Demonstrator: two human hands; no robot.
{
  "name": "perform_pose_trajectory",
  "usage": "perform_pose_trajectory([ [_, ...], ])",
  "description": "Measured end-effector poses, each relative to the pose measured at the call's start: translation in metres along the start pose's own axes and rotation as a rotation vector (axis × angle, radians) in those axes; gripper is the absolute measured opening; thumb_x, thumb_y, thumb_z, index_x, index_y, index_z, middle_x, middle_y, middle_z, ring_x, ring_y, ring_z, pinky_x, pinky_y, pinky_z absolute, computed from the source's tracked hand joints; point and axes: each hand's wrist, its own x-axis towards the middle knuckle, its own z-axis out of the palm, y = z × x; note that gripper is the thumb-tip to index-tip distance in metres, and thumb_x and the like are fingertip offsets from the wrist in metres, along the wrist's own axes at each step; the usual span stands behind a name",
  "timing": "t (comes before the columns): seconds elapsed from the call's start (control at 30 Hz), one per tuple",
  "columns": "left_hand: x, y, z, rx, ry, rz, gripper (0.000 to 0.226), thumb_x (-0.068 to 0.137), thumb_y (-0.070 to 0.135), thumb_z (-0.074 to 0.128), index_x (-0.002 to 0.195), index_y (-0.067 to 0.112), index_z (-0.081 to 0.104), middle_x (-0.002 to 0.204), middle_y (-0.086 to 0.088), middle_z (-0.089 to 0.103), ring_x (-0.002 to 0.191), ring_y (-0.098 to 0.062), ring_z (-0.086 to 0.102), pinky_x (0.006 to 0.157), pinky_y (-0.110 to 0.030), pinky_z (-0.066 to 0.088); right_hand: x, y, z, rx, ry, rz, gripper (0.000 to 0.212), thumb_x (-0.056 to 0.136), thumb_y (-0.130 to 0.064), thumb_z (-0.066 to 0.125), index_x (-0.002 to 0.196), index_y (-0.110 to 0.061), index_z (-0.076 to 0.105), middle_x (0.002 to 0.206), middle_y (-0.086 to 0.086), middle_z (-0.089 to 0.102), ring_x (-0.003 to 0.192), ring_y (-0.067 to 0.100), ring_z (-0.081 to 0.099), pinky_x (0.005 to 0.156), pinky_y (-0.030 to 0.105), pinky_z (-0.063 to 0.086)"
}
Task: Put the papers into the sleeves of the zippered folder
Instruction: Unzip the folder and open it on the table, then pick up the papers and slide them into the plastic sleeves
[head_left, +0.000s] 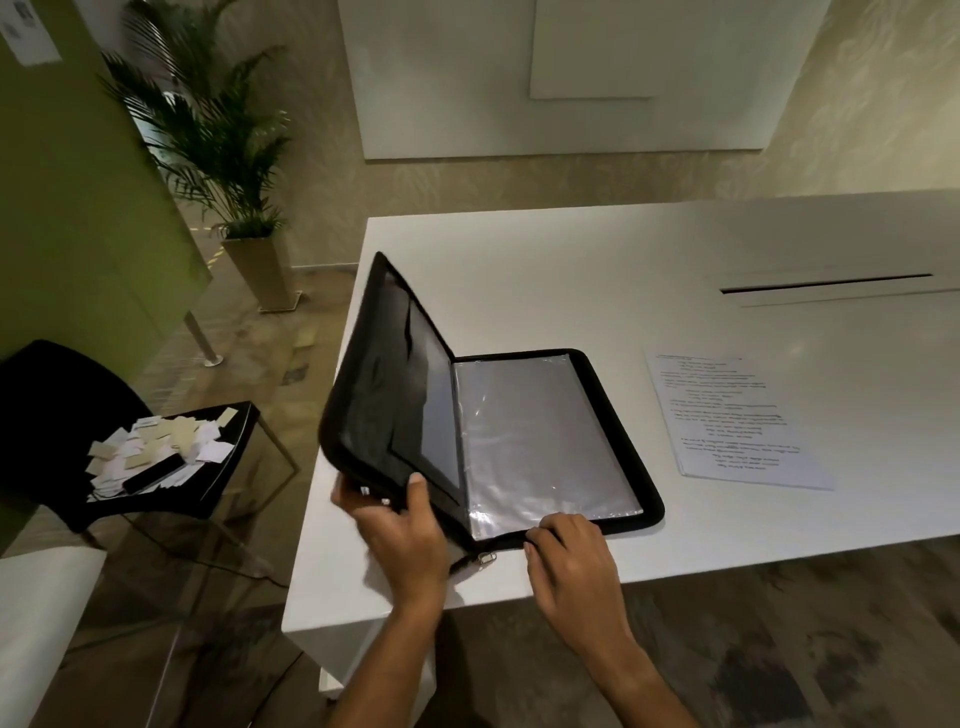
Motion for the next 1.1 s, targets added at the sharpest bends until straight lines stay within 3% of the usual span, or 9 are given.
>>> perform_pose_trajectory([
  [0.1, 0.023, 0.002, -0.020, 0.030, 0.121, 0.107, 0.090, 0.088, 0.020, 0.077, 0.148, 0.060, 0.024, 0.153, -0.005, 0.044, 0.129, 0.013, 0.056, 0.095, -0.010, 0.058, 0.002, -0.001, -0.002, -0.016, -0.020, -0.011, 0.005, 0.096, -0.011, 0.077, 0.100, -0.011, 0.074, 0.100, 0.000, 0.066, 0.090, 0.020, 0.060, 0.079, 0.035, 0.054],
  [0.23, 0.048, -0.017, -0.049, 0.219, 0.199, 0.269, 0.104, 0.082, 0.008, 0.086, 0.159, 0.036, 0.021, 0.173, -0.001, 0.026, 0.158, -0.018, 0.037, 0.122, -0.050, 0.049, 0.004, -0.002, -0.001, -0.033, -0.033, -0.004, 0.010, 0.096, -0.014, 0.074, 0.105, -0.014, 0.073, 0.102, 0.000, 0.067, 0.090, 0.019, 0.061, 0.078, 0.033, 0.055],
  [0.33, 0.052, -0.029, -0.061, 0.524, 0.191, 0.359, 0.098, 0.079, 0.006, 0.087, 0.158, 0.016, 0.030, 0.180, 0.001, 0.019, 0.162, -0.032, 0.026, 0.127, -0.057, 0.038, 0.005, -0.003, 0.001, -0.041, -0.037, 0.002, 0.021, 0.095, -0.016, 0.073, 0.116, -0.014, 0.073, 0.106, 0.000, 0.070, 0.092, 0.019, 0.064, 0.080, 0.033, 0.057],
  [0.53, 0.059, -0.034, -0.068, 1.058, -0.084, 0.304, 0.050, 0.075, 0.001, 0.081, 0.120, 0.023, 0.073, 0.153, -0.004, 0.063, 0.164, -0.038, 0.027, 0.124, -0.081, -0.011, 0.006, -0.002, 0.003, -0.066, -0.066, -0.021, 0.015, 0.093, -0.012, 0.076, 0.107, -0.015, 0.073, 0.102, -0.002, 0.064, 0.090, 0.017, 0.057, 0.079, 0.031, 0.051],
  [0.67, 0.074, -0.026, -0.066, 1.143, -0.247, 0.206, 0.039, 0.076, -0.007, 0.081, 0.105, 0.019, 0.083, 0.111, -0.005, 0.081, 0.143, -0.039, 0.058, 0.121, -0.087, -0.006, 0.006, -0.001, 0.004, -0.070, -0.077, -0.018, 0.013, 0.092, -0.011, 0.076, 0.104, -0.015, 0.074, 0.101, -0.002, 0.064, 0.089, 0.017, 0.056, 0.078, 0.032, 0.051],
  [0.83, 0.092, -0.010, -0.034, 1.228, -0.358, 0.320, 0.031, 0.077, 0.006, 0.088, 0.104, 0.020, 0.082, 0.107, -0.005, 0.079, 0.137, -0.040, 0.058, 0.123, -0.080, -0.005, 0.011, -0.005, 0.000, -0.072, -0.093, -0.026, 0.008, 0.095, -0.013, 0.072, 0.102, -0.016, 0.073, 0.099, -0.003, 0.062, 0.087, 0.018, 0.053, 0.077, 0.032, 0.048],
  [0.9, 0.088, -0.005, -0.003, 1.129, -0.454, 0.389, 0.032, 0.076, 0.007, 0.089, 0.104, 0.019, 0.081, 0.108, -0.005, 0.079, 0.125, -0.038, 0.063, 0.125, -0.071, 0.023, 0.016, -0.005, -0.005, -0.063, -0.114, -0.036, 0.006, 0.098, -0.016, 0.068, 0.102, -0.017, 0.073, 0.099, -0.003, 0.062, 0.086, 0.018, 0.054, 0.077, 0.033, 0.049],
  [0.97, 0.076, -0.003, 0.033, 0.965, -0.575, 0.434, 0.029, 0.077, 0.005, 0.088, 0.103, 0.018, 0.081, 0.106, -0.005, 0.079, 0.110, -0.033, 0.064, 0.099, -0.051, 0.052, 0.023, -0.004, -0.011, -0.039, -0.131, -0.028, 0.008, 0.100, -0.019, 0.066, 0.104, -0.017, 0.073, 0.100, -0.003, 0.063, 0.088, 0.017, 0.055, 0.078, 0.033, 0.050],
  [1.1, 0.039, -0.001, 0.104, 0.791, -0.816, 0.483, 0.018, 0.092, 0.017, 0.081, 0.110, 0.021, 0.079, 0.118, 0.002, 0.075, 0.118, -0.023, 0.062, 0.088, -0.039, 0.058, 0.034, 0.010, -0.027, -0.053, -0.107, 0.031, 0.010, 0.102, -0.023, 0.062, 0.100, -0.018, 0.071, 0.101, -0.002, 0.064, 0.090, 0.017, 0.055, 0.078, 0.035, 0.051],
])
